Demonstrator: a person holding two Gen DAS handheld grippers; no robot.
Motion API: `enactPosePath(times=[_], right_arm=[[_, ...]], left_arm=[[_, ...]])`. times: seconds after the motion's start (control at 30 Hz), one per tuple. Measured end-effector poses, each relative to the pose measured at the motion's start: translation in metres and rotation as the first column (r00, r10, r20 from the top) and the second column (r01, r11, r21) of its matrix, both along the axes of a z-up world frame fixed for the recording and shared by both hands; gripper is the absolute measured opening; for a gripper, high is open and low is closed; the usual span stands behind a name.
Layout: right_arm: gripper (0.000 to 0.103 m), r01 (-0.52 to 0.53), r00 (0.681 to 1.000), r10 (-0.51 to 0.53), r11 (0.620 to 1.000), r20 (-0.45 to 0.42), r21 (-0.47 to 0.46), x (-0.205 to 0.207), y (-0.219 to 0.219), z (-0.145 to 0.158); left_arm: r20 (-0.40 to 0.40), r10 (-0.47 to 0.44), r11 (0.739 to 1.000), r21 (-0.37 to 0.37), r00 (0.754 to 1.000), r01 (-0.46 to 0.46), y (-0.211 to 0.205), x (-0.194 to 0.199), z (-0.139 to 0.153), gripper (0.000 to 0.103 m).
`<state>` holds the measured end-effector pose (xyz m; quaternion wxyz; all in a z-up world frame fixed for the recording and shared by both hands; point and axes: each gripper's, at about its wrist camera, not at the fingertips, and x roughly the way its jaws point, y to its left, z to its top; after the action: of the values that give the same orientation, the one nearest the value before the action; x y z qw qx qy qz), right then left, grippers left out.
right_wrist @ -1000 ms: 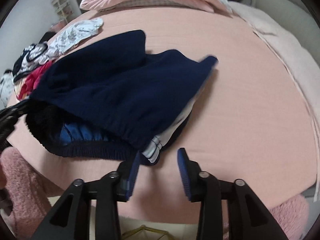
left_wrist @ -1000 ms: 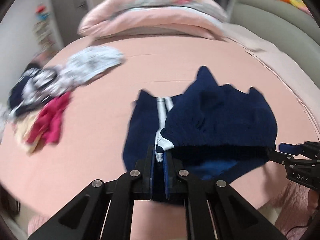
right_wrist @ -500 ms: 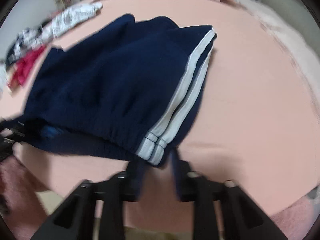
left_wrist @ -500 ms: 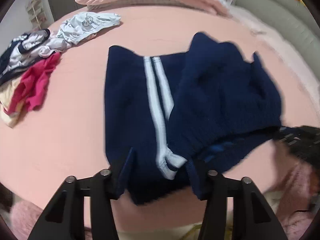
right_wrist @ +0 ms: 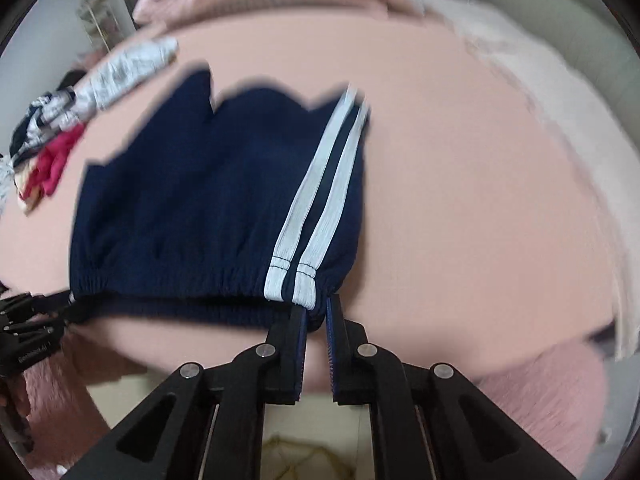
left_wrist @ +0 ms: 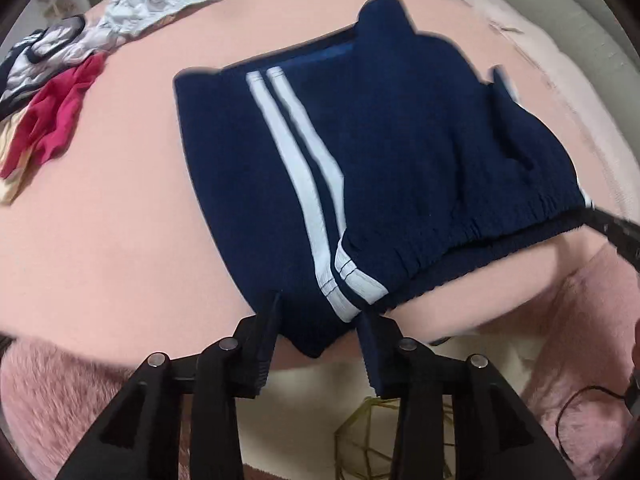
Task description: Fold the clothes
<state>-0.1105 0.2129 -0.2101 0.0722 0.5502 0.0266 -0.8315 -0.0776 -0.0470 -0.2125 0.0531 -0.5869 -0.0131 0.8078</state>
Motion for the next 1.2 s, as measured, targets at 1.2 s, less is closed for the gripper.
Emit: enactPosePath(times=[1.2], right_arm=[[0.013,-0.309,0.932,0.279,0.945,0.232,0.106,0.004,0.001,-0.011]], left_arm=[[-0.167,-0.054,0.999,-0.011,0.984,0.053,0.042,0.04,0.05,0.007]])
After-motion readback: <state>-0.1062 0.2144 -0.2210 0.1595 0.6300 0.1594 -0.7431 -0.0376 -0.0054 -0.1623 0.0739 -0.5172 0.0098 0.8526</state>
